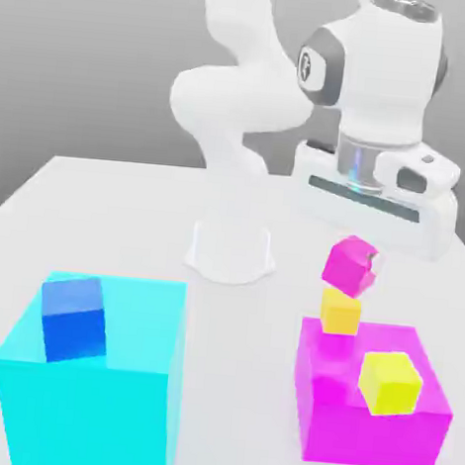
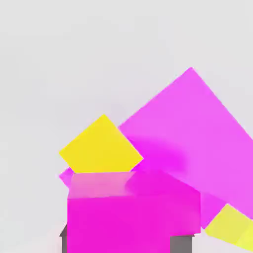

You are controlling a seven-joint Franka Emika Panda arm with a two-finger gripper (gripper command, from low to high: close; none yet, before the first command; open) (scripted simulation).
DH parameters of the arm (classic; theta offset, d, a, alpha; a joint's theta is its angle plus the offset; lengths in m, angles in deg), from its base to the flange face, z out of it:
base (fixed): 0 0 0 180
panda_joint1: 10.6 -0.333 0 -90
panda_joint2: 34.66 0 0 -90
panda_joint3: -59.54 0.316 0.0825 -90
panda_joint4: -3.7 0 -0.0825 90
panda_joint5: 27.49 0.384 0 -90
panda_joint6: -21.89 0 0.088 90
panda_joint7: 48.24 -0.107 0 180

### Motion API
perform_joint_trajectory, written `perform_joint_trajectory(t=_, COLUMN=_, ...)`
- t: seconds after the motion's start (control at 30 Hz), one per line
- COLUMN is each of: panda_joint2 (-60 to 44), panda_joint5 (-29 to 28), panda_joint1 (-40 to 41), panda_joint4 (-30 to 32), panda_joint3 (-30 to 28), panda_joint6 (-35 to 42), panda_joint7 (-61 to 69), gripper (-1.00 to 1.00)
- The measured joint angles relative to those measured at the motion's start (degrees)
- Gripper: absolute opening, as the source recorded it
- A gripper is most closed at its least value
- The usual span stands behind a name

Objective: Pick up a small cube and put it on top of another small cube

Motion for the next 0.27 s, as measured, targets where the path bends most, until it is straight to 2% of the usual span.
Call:
perform_joint_trajectory(t=0.17, panda_joint2=-5.79, panda_joint5=-0.52, panda_joint1=-0.85, panda_joint4=3.59, panda_joint3=0.03, panda_joint6=-9.37, panda_joint7=1.68, gripper=-1.0)
perform_joint_trajectory(t=0.2, panda_joint2=-7.4, panda_joint5=-0.5, panda_joint1=-0.88, panda_joint4=4.19, panda_joint3=0.04, panda_joint6=-11.58, panda_joint7=1.71, gripper=1.0)
perform_joint_trajectory(t=0.27, panda_joint2=-7.4, panda_joint5=-0.51, panda_joint1=-0.88, panda_joint4=4.19, panda_joint3=0.04, panda_joint6=-11.58, panda_joint7=1.7, gripper=1.0)
